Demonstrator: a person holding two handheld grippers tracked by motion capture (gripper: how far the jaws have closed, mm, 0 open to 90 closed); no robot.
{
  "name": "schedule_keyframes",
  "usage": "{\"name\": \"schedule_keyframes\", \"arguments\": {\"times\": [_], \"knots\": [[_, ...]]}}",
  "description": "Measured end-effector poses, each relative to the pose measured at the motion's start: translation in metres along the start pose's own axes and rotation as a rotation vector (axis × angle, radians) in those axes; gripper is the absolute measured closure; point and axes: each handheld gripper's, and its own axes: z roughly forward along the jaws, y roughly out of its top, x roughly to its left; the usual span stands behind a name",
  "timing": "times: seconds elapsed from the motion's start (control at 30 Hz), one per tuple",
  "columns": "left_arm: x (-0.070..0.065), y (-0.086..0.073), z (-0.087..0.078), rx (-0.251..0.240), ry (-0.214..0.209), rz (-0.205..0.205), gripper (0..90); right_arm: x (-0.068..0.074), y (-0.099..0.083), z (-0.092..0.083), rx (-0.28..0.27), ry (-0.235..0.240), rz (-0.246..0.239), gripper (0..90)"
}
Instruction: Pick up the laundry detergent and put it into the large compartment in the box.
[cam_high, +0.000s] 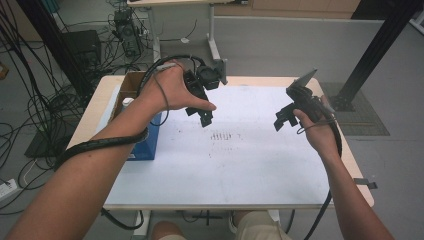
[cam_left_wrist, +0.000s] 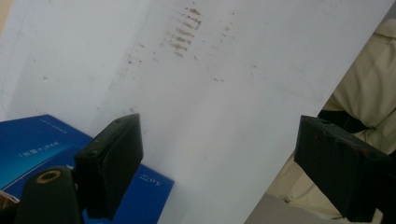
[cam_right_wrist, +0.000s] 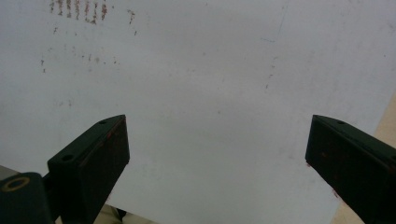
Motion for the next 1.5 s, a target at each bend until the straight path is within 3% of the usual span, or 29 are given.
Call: {"name": "schedule_keyframes", "arguments": {"times": [0.3, 0.73, 1.5], "knots": [[0.0004, 0.003, -0.003, 0.008, -0.016, 0.039, 13.6, -0.0024, 0.0001, 0.0014, 0.0, 0.006, -0.002, 6.1], [0.0022, 0.0023, -0.0016, 0.029, -0.038, 0.02, 11.2, -0.0017, 0.0013, 0.0003, 0.0, 0.004, 0.001, 6.1], [0.0029, 0.0044, -0.0036, 0.03, -0.049, 0.045, 10.3, -0.0031, 0.0023, 0.0009, 0.003, 0.001, 0.002, 6.1]]}}
